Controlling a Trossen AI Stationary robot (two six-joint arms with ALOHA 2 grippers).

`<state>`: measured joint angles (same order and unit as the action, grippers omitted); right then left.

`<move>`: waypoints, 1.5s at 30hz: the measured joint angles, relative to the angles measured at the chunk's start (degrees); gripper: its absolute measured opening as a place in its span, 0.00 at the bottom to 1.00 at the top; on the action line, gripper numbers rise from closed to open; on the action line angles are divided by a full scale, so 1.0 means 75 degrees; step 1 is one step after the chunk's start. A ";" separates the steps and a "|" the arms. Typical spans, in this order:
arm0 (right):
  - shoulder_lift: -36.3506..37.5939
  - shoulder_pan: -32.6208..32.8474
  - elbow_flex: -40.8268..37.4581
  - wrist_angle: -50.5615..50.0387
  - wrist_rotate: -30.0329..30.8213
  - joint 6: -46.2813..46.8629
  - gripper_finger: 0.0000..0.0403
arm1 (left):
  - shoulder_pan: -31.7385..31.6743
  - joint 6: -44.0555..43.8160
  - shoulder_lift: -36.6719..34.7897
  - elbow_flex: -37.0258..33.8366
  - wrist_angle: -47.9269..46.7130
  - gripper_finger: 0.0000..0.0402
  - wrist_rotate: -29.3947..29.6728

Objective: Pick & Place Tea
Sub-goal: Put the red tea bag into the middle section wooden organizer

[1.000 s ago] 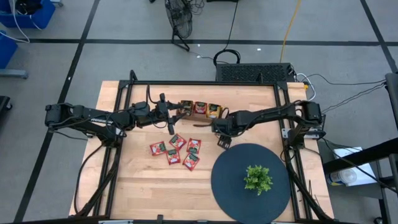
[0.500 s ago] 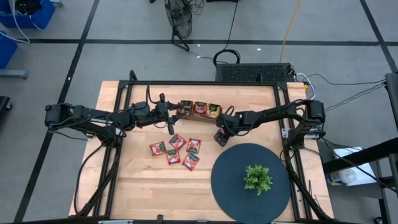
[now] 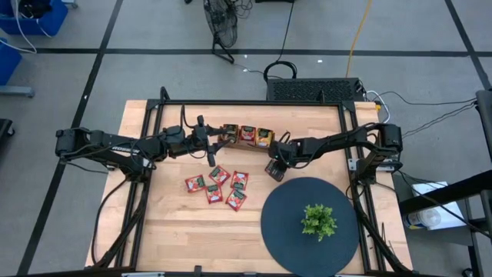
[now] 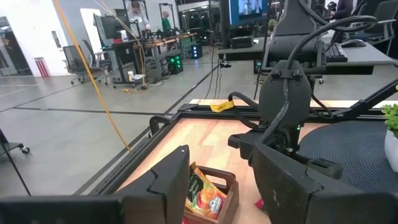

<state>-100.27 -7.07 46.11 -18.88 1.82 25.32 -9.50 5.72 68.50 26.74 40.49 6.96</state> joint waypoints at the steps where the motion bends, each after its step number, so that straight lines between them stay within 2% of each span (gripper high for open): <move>1: 0.0000 0.0000 -0.0003 0.0001 0.0037 -0.0089 0.18 | -0.0002 0.0000 -0.0002 0.0000 0.0000 0.43 0.0000; 3: -0.0003 0.0006 -0.0015 0.0042 0.0137 -0.0202 0.07 | 0.0001 -0.0001 -0.0001 0.0000 0.0000 0.43 0.0000; 5: -0.0014 0.0017 -0.0023 0.0177 0.0099 -0.0320 0.02 | -0.0001 -0.0001 -0.0002 0.0000 0.0000 0.42 0.0000; 11: 0.0189 0.0186 -0.0044 0.0866 0.0122 -0.0572 0.00 | 0.0000 -0.0001 -0.0001 0.0000 0.0000 0.40 0.0000; 16: 0.1167 0.0541 -0.0135 0.1472 0.0646 -0.0728 0.00 | 0.0001 -0.0001 -0.0002 0.0000 0.0000 0.41 0.0000; 22: 0.2327 0.1106 -0.0161 0.3036 0.1819 -0.1218 0.00 | -0.0002 -0.0001 -0.0002 0.0000 0.0000 0.44 0.0000; 25: 0.2396 0.1357 -0.0532 0.4720 0.2427 -0.1738 0.00 | 0.0001 -0.0001 -0.0002 0.0000 0.0000 0.45 0.0000; 28: 0.1965 0.1409 -0.1066 0.6997 0.2769 -0.2153 0.00 | -0.0001 -0.0001 0.0000 0.0000 -0.0001 0.44 0.0000; 31: 0.1057 0.1234 -0.1521 0.9183 0.2806 -0.2610 0.00 | -0.0002 -0.0001 -0.0002 0.0000 0.0000 0.42 0.0000; 35: -0.0325 0.0858 -0.1477 1.2031 0.3199 -0.3126 0.00 | -0.0002 -0.0001 -0.0002 0.0000 0.0006 0.40 0.0000; 40: -0.1696 0.0352 -0.0830 1.3339 0.3174 -0.3558 0.00 | 0.0001 -0.0001 0.0001 0.0000 -0.0001 0.39 -0.0001; 45: -0.2281 0.0084 -0.0276 1.3141 0.3413 -0.4161 0.00 | 0.0000 -0.0001 0.0001 0.0000 -0.0012 0.41 0.0000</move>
<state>-117.38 -6.44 44.04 79.68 27.42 -5.88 -9.50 5.72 68.51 26.74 40.40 6.96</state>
